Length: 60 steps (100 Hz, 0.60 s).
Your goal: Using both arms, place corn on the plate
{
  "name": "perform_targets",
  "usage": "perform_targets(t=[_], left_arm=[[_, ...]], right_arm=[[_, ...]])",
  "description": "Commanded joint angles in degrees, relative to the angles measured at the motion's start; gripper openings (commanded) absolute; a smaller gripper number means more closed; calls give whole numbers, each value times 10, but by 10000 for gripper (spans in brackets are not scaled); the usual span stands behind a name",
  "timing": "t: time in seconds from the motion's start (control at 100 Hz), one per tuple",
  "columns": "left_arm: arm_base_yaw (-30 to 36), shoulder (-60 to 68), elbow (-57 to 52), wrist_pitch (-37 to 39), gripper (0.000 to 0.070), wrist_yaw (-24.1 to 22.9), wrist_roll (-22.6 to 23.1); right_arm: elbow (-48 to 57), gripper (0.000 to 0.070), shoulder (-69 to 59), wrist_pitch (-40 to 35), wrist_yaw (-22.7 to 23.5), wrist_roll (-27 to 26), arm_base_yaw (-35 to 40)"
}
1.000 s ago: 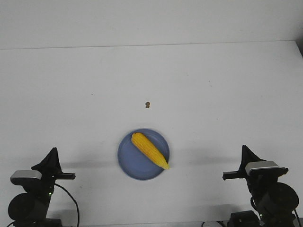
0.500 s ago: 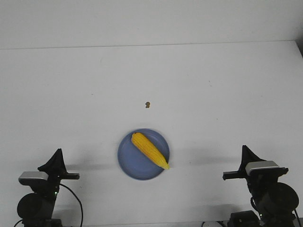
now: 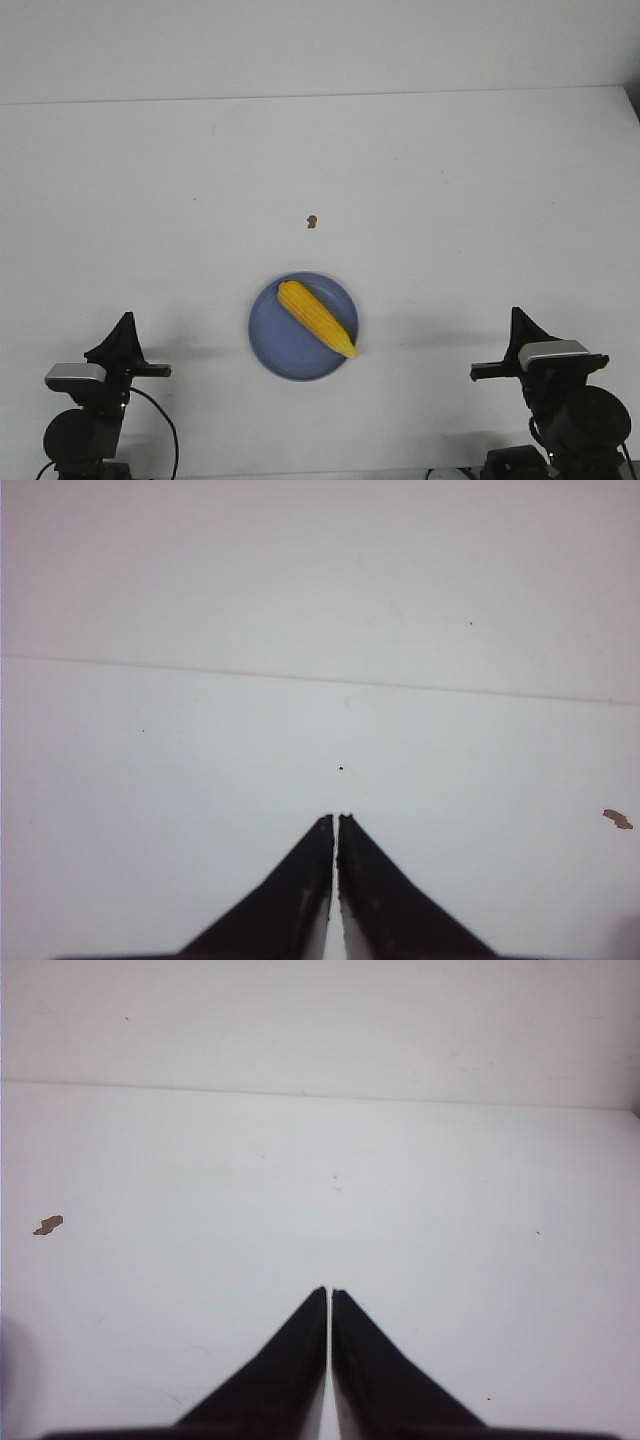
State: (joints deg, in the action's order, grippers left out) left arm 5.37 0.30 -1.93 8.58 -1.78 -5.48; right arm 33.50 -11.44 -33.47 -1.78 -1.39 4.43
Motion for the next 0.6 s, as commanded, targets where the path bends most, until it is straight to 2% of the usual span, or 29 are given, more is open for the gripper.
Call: perform_targets(t=[0.0, 0.59], left_arm=[[0, -1, 11, 9, 15, -1, -1], [0, -1, 11, 5, 15, -1, -1]], right_arm=[[6, 10, -1, 9, -2, -5, 0], [6, 10, -1, 9, -2, -5, 0]])
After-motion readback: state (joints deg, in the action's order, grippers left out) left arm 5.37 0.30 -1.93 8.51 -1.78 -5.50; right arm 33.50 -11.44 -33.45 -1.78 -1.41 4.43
